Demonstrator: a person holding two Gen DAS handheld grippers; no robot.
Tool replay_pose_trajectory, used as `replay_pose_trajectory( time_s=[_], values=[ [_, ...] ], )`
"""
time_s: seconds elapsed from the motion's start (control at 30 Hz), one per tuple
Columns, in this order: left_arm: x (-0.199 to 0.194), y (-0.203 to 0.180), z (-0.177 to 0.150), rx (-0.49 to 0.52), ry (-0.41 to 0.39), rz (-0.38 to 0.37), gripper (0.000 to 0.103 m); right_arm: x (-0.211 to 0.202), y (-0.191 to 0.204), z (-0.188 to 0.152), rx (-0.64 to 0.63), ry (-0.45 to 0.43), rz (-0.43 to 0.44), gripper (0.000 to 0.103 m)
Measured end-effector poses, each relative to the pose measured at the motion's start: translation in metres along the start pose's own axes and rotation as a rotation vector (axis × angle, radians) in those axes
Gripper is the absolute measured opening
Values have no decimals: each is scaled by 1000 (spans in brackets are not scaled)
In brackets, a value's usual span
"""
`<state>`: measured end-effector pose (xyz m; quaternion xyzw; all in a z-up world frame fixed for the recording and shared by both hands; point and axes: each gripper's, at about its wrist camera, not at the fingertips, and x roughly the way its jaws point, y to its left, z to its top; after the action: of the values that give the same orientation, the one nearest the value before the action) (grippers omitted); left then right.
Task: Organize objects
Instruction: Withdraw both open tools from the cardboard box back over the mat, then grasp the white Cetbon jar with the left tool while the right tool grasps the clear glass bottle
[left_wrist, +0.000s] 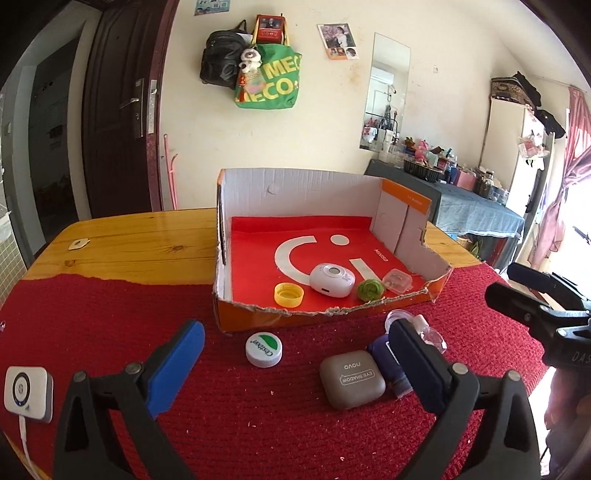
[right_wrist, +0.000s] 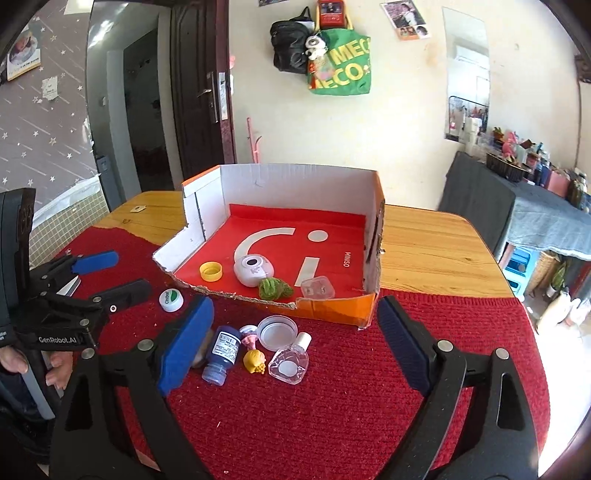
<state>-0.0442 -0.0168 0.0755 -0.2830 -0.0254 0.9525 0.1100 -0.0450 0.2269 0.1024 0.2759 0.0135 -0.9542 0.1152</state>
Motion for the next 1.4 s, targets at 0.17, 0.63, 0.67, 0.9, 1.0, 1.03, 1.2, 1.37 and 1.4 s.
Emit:
replay_pose_trajectory(
  time_s=[0.17,0.63,0.67,0.9,1.0,1.03,1.2,1.37,1.4],
  values=[
    [7,0,-21,-47,35,24,103,16,-2,-31,45,25,-81,91],
    [28,-1,-32,-73,109,30,103,46,-8,-51,90,111,-51,91],
    [29,-1,-33,-74,111,30,103,47,-9,-51,93,116,-48,91],
    [32,3,-32,-87,125,34,103,52,-11,-53,102,135,-49,91],
    [34,5,-31,-89,133,43,103,53,-11,-53,100,137,-49,91],
    [34,6,-30,-89,135,45,103,53,-10,-53,99,138,-51,91],
    [43,12,-21,-82,160,58,103,61,-12,-49,99,164,-54,91],
    [58,17,-19,-61,213,60,103,76,-15,-47,110,207,-60,91],
    [61,18,-19,-56,220,61,103,79,-16,-48,116,216,-59,91]
  ],
)
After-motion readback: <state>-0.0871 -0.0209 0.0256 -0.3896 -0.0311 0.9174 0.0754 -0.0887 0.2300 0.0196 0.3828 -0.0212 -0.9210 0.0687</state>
